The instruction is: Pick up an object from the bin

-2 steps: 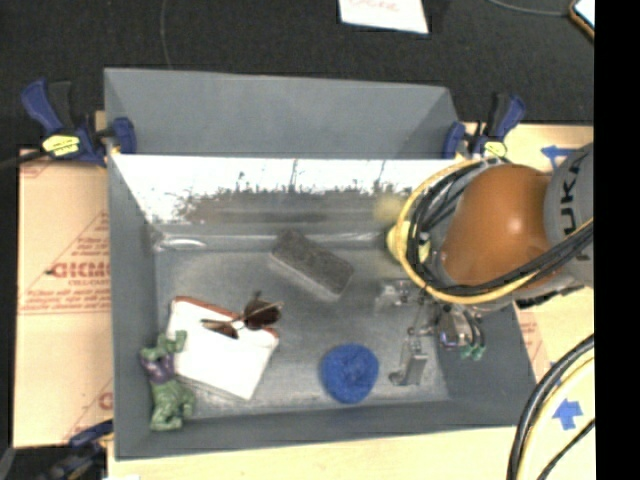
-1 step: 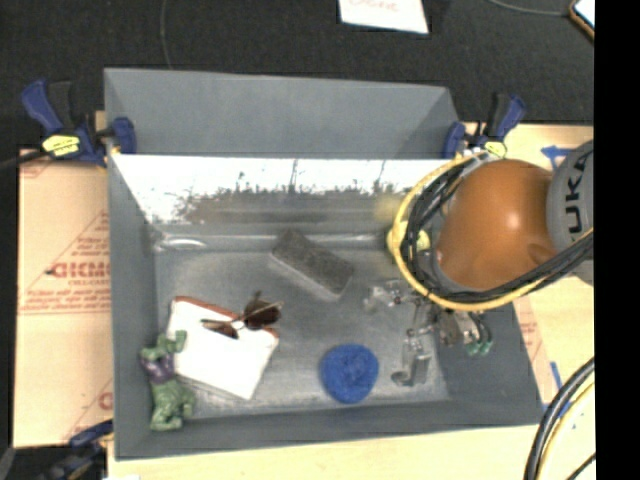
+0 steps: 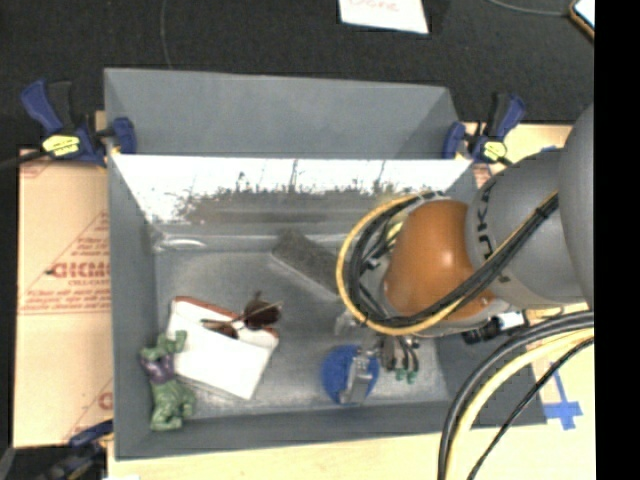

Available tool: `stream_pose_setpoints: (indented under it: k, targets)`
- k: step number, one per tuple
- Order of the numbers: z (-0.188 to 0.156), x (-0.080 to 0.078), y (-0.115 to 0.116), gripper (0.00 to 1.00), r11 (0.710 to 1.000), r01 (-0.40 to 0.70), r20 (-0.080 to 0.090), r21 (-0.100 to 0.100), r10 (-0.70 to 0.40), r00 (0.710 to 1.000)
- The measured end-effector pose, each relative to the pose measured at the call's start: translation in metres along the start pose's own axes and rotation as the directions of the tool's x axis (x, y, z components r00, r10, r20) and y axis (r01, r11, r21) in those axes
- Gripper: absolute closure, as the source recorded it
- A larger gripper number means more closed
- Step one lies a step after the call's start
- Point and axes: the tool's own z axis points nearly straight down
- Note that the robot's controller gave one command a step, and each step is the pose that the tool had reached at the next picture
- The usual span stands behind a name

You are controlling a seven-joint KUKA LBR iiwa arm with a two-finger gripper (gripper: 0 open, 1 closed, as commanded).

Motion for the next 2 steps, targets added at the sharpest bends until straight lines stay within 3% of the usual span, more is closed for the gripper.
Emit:
stream_pose_setpoints:
  k: [1, 2]
  targets:
    - [-0.112, -0.001, -0.015, 0.0, 0.98, 0.198, 0.007, 0.004, -0.198, 0.98]
    - [-0.129, -0.004, -0.016, 0.0, 0.973, 0.23, 0.025, 0.006, -0.23, 0.973]
